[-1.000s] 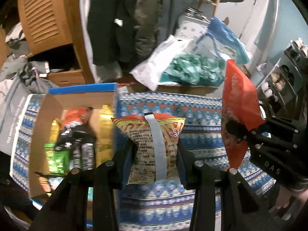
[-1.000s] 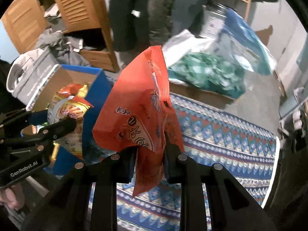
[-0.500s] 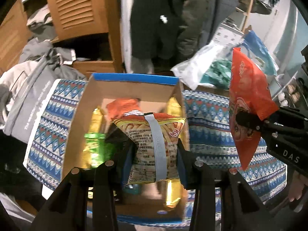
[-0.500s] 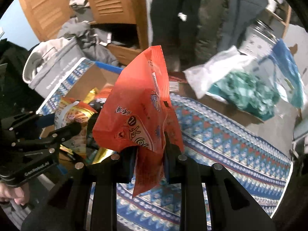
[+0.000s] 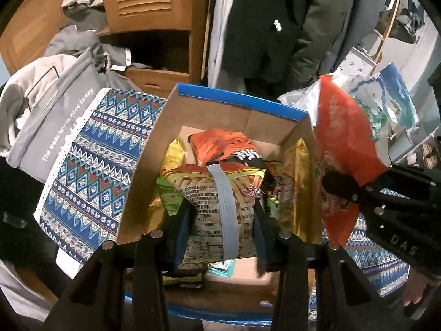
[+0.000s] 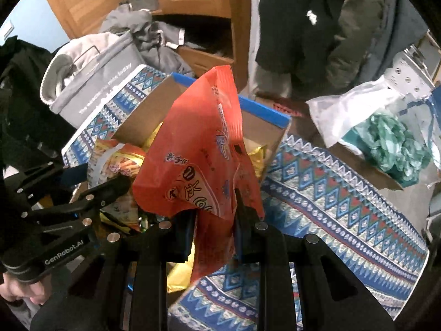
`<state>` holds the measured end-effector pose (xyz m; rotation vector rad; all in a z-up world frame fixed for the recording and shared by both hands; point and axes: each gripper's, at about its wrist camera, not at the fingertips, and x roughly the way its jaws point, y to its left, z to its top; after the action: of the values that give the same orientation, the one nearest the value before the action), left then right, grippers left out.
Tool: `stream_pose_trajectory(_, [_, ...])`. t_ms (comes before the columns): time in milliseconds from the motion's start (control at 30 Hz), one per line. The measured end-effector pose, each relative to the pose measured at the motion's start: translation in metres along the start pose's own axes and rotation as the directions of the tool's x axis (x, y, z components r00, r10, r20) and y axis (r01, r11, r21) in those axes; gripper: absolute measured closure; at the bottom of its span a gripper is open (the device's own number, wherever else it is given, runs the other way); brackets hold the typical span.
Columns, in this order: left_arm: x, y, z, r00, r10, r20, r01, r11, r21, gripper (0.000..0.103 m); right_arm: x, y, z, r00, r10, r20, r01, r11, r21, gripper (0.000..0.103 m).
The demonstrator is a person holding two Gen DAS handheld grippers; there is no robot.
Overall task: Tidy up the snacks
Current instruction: 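Lower both bags into the box and open both tools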
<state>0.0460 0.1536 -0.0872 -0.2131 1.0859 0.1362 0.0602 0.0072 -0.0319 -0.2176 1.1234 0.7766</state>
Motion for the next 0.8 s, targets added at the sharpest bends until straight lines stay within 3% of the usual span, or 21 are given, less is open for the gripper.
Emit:
stream_pose_trajectory(267, [0.005, 0.018, -0.003, 1.000, 0.009, -0.021, -0.010, 0.999, -0.049, 0.061, 0.005, 0.013, 0.008, 0.997, 0.072, 0.010, -0.072, 0.997, 0.014, 0.072])
stream_pose_trajectory(333, [0.003, 0.021, -0.003, 1.000, 0.016, -0.022, -0.017, 0.998, -0.059, 0.049, 0.005, 0.015, 0.009, 0.997, 0.073, 0.016, -0.073, 0.997, 0.010, 0.070])
stream_pose_trajectory(433, [-0.004, 0.025, -0.003, 0.999, 0.039, 0.009, -0.038, 0.997, -0.070, 0.035, 0.002, 0.016, 0.009, 0.996, 0.077, 0.033, -0.077, 0.997, 0.011, 0.058])
stream_pose_trajectory(600, [-0.017, 0.026, -0.004, 0.999, 0.036, 0.028, -0.034, 0.997, -0.067, 0.033, -0.010, 0.013, 0.006, 0.995, 0.078, 0.060, -0.080, 0.996, 0.026, 0.054])
stream_pose_trajectory(667, [-0.022, 0.025, -0.004, 0.999, 0.034, 0.032, -0.032, 0.998, -0.063, 0.032, -0.019, 0.011, 0.004, 0.995, 0.060, 0.078, -0.063, 0.998, 0.030, 0.047])
stream_pose_trajectory(800, [-0.037, 0.023, -0.005, 0.998, 0.031, 0.061, -0.028, 0.998, -0.058, 0.024, -0.035, 0.007, -0.001, 0.994, 0.027, 0.109, -0.031, 0.999, 0.033, 0.042])
